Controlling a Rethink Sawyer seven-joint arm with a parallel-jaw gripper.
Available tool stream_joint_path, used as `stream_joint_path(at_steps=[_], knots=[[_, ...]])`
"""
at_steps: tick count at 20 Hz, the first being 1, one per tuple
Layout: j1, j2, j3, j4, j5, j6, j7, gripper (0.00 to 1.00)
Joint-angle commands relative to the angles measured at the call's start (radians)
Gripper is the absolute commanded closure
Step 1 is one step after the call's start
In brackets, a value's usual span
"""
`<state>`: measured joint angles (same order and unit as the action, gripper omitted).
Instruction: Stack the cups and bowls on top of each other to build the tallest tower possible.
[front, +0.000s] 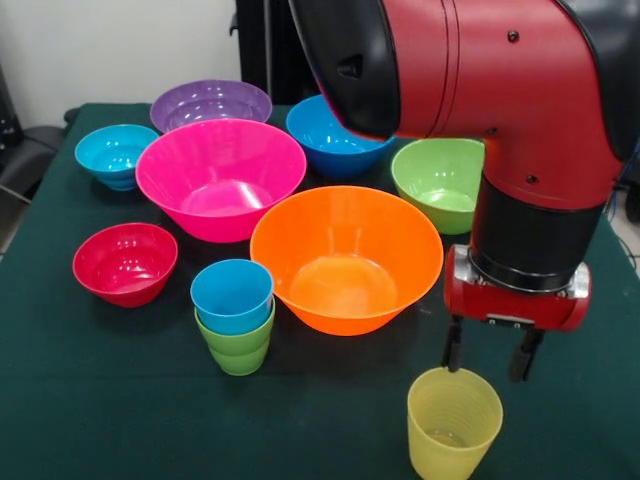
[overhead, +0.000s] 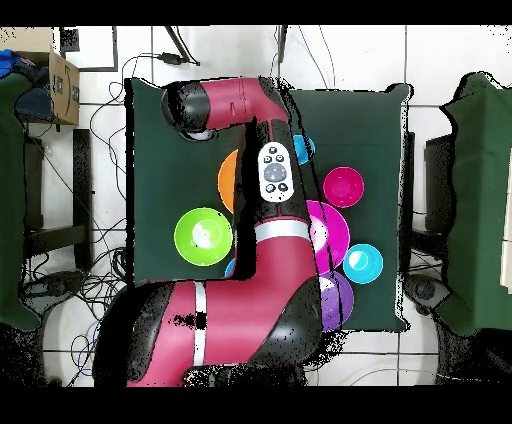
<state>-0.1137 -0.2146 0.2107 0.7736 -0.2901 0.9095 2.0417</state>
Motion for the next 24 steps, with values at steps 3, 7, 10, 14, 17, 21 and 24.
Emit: stream_joint_path(at_steps=[3, 7, 10, 14, 17, 21, 24], knots=[[-0.004, 0.083, 0.0, -0.078, 0.008, 0.048, 0.078, 0.0], [-0.004, 0.059, -0.028, -0.011, 0.022, 0.041, 0.083, 0.0], [0.0, 0.037, -0.052, 0.026, 0.033, 0.075, 0.084, 0.0], [0.008, 0.023, -0.064, 0.039, 0.054, 0.087, 0.091, 0.0], [0.013, 0.022, -0.068, 0.037, 0.07, 0.093, 0.093, 0.0], [0.017, 0.02, -0.066, 0.032, 0.096, 0.122, 0.086, 0.0], [0.021, 0.016, -0.067, 0.033, 0.105, 0.109, 0.079, 0.0]])
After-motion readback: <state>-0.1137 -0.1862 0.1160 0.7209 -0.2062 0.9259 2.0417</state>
